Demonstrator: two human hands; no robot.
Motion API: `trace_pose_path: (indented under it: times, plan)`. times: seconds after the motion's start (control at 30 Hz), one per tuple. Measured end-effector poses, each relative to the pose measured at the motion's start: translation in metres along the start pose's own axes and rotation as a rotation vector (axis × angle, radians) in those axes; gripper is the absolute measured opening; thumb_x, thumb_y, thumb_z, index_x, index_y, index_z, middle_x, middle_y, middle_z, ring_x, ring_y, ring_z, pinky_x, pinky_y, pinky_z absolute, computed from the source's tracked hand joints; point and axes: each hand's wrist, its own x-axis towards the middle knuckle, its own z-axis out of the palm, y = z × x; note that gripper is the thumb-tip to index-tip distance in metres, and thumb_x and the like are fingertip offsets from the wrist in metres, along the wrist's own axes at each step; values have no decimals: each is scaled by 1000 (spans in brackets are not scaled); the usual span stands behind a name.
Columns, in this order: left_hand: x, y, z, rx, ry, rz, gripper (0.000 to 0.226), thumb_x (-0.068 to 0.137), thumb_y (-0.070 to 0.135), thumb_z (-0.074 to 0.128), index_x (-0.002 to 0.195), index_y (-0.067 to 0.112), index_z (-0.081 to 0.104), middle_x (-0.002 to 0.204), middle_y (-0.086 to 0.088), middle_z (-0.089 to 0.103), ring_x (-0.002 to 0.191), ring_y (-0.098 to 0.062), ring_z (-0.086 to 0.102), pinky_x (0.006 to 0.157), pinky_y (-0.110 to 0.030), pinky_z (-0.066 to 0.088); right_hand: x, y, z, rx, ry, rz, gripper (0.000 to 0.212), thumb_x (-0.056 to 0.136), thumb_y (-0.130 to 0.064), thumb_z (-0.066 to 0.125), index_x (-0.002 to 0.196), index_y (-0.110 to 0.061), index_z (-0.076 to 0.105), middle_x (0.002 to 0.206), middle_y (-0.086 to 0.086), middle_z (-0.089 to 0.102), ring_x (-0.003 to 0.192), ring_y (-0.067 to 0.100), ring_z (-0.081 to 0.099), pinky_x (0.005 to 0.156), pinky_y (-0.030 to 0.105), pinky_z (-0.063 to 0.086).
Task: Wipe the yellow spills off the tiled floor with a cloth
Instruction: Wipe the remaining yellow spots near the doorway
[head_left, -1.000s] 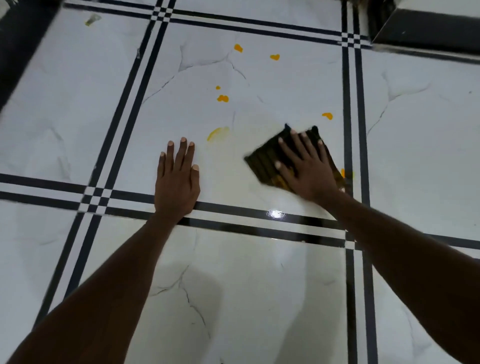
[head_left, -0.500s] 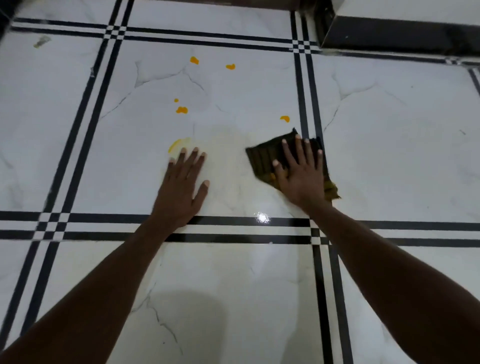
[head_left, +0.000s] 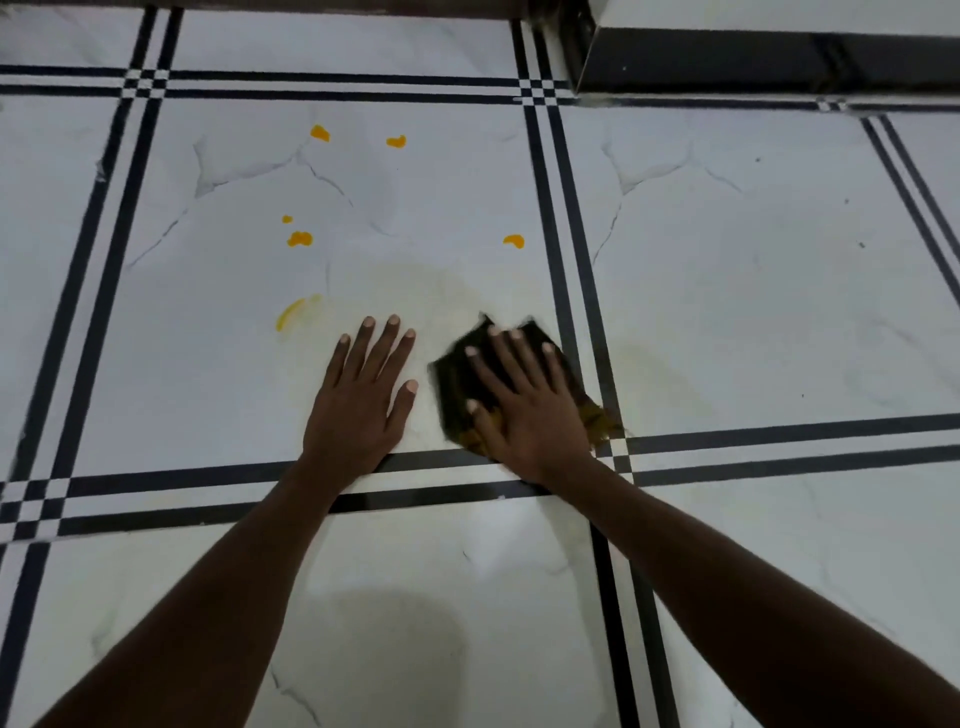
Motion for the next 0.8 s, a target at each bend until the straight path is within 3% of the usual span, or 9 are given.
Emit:
trace_pose_path:
  times: [0.07,0.13,0.23,0.33,0.4,0.5,0.57,0.67,0.8]
  plan:
    - [-2,-2,-1,6,-14,14,61,111,36,35,167,18,21,176,-5,15,164,-27,9,130,-53,18,34,-3,0,28,12,-92,62,108,-52,31,166,-31,23,176,3,16,164,26,7,130,57,11]
    - [-1,-1,-1,-10,-17,-1,60,112,37,34,167,18,20,176,-4,15,164,-26,8,131,-52,16,56,22,-5,19,33,48,61,109,-52,28,166,-32,22,175,4,17,164,26,9,130,57,13]
    - [1,1,-3,-12,-20,-5,59,112,37,33,167,19,21,176,-4,15,164,-26,8,131,-51,16,18,29,-5,-5,122,329,61,109,-50,26,167,-31,20,176,4,11,164,25,5,130,56,11]
    - [1,1,-5,-2,-14,-10,59,112,34,33,167,18,21,176,-5,16,164,-27,10,130,-52,18,-4,-33,4,58,26,174,64,108,-50,29,167,-31,16,177,5,7,164,26,0,132,55,4]
    - [0,0,-4,4,5,9,57,111,30,33,166,15,25,175,-6,19,163,-28,13,130,-53,20,25,-45,7,73,28,59,64,107,-50,33,166,-32,21,176,5,13,164,26,6,131,55,7]
    - [-1,-1,-4,-28,5,5,57,112,31,33,165,13,26,175,-5,20,163,-27,14,130,-53,20,72,-8,5,61,61,149,62,107,-53,28,165,-32,24,175,4,19,163,28,12,129,58,13]
    - [0,-5,-10,-161,-30,-21,58,112,31,32,167,15,21,176,-3,16,164,-24,8,132,-51,15,71,7,7,47,70,273,63,107,-54,25,166,-32,21,176,5,15,163,28,9,130,57,10]
    - [-8,-37,-28,-219,51,-148,57,112,28,32,166,12,24,175,-6,18,164,-26,8,134,-48,8,74,-17,9,51,117,324,65,106,-53,27,166,-29,22,175,8,15,163,31,10,131,58,7]
    - [-45,-121,-38,-98,112,-506,61,110,33,28,163,4,27,173,-15,23,161,-39,14,131,-58,12,123,-52,16,27,62,96,64,106,-52,26,166,-29,24,175,9,16,163,31,13,130,58,12]
